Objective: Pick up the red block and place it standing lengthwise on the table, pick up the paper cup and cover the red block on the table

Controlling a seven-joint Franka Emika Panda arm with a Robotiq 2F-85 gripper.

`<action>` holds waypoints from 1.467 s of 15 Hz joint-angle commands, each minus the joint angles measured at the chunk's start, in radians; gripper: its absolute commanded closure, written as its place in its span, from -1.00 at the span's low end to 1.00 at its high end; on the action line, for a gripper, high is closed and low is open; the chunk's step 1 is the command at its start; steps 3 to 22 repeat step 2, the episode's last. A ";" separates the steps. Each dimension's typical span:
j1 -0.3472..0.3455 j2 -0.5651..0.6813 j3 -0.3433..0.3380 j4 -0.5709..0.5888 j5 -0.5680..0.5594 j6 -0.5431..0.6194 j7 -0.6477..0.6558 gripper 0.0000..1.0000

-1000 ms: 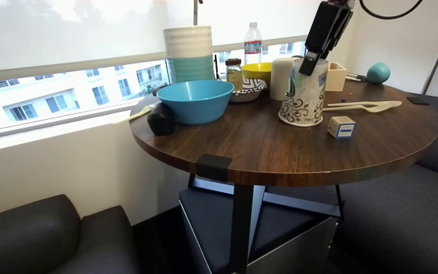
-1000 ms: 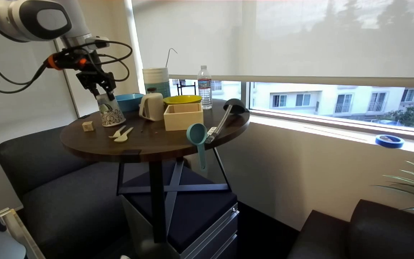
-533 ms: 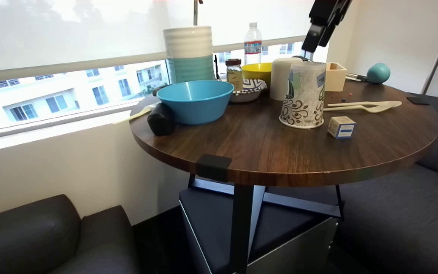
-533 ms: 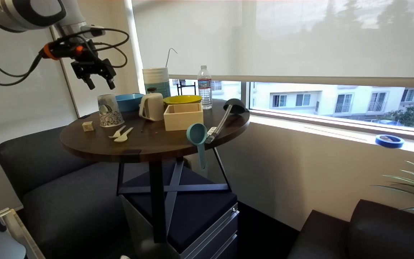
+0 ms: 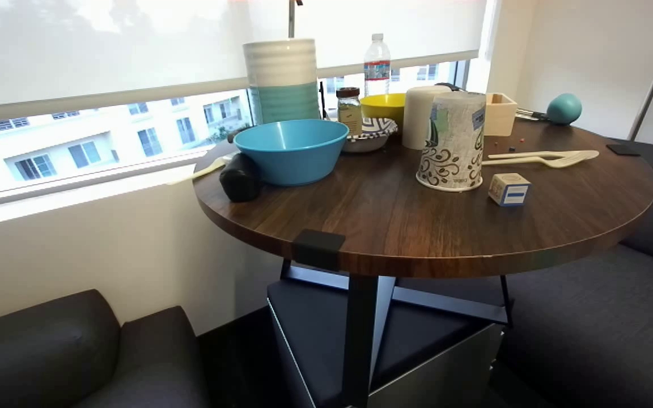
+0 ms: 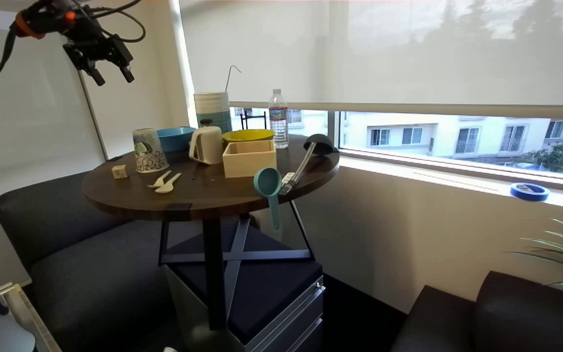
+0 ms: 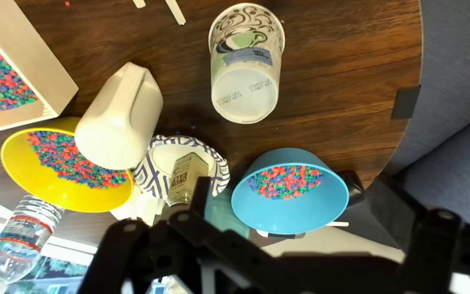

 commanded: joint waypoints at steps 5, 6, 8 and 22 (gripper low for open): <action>-0.001 -0.006 0.002 0.003 0.000 -0.005 0.000 -1.00; -0.001 -0.006 0.002 0.003 0.000 -0.005 0.000 -1.00; -0.001 -0.006 0.002 0.003 0.000 -0.005 0.000 -1.00; -0.001 -0.006 0.002 0.003 0.000 -0.005 0.000 -1.00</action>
